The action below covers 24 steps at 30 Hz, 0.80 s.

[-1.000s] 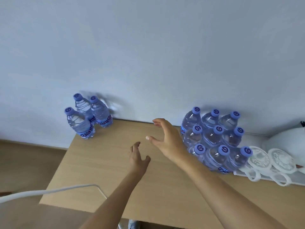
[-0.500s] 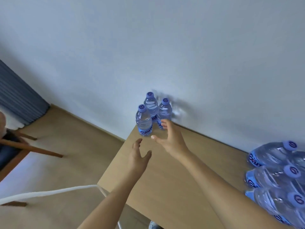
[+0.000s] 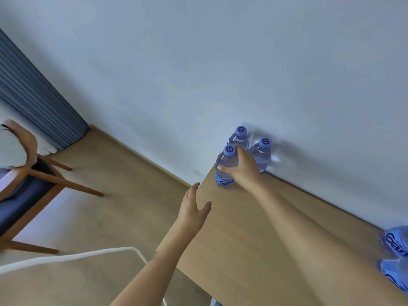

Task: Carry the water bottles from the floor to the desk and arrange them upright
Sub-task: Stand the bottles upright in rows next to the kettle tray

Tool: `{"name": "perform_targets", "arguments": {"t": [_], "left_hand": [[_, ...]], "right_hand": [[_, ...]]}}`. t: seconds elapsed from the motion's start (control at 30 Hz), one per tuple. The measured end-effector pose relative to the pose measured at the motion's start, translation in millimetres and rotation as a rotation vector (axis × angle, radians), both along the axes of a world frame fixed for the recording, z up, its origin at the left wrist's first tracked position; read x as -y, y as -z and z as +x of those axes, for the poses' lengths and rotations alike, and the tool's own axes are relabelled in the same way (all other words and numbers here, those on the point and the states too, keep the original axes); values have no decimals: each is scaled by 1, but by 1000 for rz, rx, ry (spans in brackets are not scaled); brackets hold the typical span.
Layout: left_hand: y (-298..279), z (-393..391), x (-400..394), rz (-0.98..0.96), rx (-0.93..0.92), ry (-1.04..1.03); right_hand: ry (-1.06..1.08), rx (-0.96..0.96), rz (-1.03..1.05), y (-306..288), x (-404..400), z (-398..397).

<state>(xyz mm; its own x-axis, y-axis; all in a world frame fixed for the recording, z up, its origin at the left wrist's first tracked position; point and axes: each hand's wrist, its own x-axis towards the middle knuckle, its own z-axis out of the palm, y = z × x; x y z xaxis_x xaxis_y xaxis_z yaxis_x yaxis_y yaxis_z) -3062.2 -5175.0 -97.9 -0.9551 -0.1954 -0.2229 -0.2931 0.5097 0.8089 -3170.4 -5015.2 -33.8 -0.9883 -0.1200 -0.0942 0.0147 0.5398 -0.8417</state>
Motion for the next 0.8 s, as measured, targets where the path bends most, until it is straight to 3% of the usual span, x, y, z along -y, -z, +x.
{"name": "perform_targets", "arguments": {"t": [0.23, 0.5, 0.8], "left_hand": [[8, 1, 0, 31, 49, 32], [-5, 9, -14, 27, 70, 183], [-14, 24, -80, 295, 140, 524]], "right_hand": [[-6, -26, 75, 5, -4, -5], [156, 24, -71, -2, -33, 39], [274, 121, 18, -30, -102, 88]]}}
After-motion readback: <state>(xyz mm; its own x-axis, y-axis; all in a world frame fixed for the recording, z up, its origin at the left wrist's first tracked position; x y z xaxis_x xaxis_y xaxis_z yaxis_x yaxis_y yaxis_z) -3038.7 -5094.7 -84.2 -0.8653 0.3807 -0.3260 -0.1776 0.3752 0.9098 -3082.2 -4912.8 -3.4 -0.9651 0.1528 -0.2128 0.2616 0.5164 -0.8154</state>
